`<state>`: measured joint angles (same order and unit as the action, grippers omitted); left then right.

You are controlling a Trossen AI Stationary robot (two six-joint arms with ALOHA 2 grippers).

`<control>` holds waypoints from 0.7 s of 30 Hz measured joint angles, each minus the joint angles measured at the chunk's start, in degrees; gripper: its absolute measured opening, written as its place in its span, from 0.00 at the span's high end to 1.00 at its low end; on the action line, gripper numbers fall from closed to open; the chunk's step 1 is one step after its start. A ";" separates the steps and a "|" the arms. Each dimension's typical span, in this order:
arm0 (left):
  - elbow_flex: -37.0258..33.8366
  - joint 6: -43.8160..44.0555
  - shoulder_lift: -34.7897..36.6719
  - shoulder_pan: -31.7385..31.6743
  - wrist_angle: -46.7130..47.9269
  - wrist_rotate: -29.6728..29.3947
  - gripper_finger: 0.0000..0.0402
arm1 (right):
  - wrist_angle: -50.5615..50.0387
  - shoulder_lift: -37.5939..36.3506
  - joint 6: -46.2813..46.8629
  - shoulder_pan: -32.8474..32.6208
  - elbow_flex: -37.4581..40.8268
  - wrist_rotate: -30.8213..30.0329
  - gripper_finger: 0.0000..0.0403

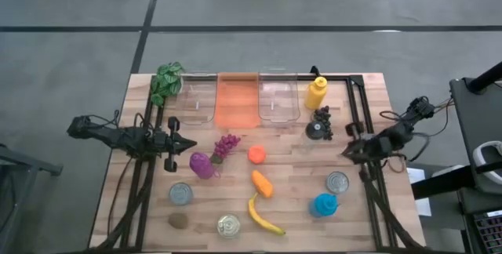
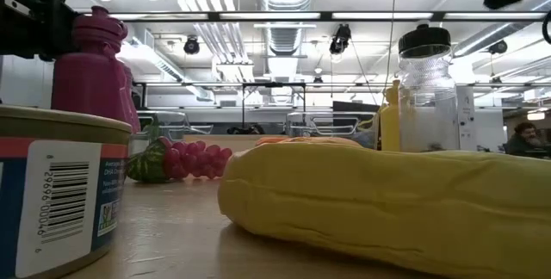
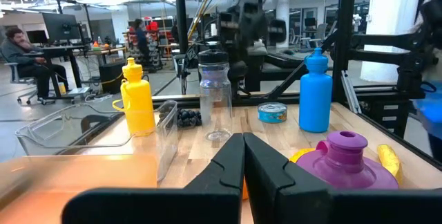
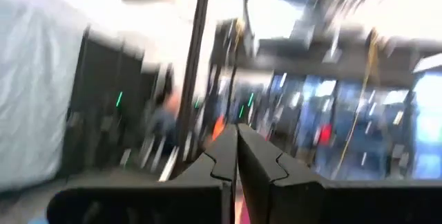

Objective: Pick & Place Food Item
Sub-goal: Put the transparent water bottle into the right transparent bin

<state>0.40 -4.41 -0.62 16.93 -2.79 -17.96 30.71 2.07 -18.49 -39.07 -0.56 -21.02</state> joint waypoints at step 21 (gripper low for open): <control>0.00 -0.02 0.02 -0.02 -0.01 -0.01 0.97 | -20.71 21.48 -13.19 -0.02 -45.97 -36.36 0.98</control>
<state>0.40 -4.42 -0.60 16.91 -2.80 -17.97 9.99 23.55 -31.68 -39.09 -46.53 -57.37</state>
